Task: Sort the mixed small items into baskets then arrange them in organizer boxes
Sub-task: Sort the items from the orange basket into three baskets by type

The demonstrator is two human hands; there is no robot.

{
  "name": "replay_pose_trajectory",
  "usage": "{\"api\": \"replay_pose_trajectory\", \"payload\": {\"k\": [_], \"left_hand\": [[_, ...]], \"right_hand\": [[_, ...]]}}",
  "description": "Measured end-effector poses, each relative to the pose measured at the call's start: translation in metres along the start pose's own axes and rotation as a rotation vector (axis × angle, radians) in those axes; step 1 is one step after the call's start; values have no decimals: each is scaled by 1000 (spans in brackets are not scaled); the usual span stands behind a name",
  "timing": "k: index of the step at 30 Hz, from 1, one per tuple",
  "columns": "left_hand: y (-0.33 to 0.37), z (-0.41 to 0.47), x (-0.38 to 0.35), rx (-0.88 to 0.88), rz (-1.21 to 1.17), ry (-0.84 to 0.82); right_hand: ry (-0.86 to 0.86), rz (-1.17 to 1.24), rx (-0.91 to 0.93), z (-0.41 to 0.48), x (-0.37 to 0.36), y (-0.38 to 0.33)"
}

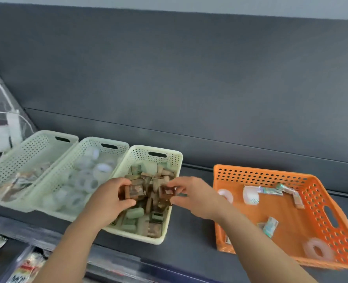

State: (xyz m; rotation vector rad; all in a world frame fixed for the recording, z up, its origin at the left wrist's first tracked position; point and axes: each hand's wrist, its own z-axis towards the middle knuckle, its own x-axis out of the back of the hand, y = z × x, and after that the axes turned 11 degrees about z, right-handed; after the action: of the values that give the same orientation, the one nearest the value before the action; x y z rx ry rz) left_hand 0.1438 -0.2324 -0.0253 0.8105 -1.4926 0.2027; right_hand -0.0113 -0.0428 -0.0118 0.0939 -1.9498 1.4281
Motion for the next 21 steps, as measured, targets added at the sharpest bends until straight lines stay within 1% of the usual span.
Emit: {"api": "replay_pose_trajectory", "payload": {"k": [2,6,9,12,16,19,21], "left_hand": [[-14,7,-1,-34,32,-21],[-25,17,-1,-121,71,-1],[-31,16,0,-158,47,18],[-27,16,9,-228,22,91],[14,19,15,-366,-105,138],[58,24,3,-448,-208,114],[89,28,-13,-511,-236,70]], "right_hand": [[7,-93,-1,14,-16,-11],[57,-222,-30,34,-41,-24],[104,-184,-62,32,-50,-21],[215,-120,-65,14,-43,-12],[392,-171,-148,-25,-15,5],[517,-162,-242,-59,15,21],[585,-194,-320,-81,35,36]]}}
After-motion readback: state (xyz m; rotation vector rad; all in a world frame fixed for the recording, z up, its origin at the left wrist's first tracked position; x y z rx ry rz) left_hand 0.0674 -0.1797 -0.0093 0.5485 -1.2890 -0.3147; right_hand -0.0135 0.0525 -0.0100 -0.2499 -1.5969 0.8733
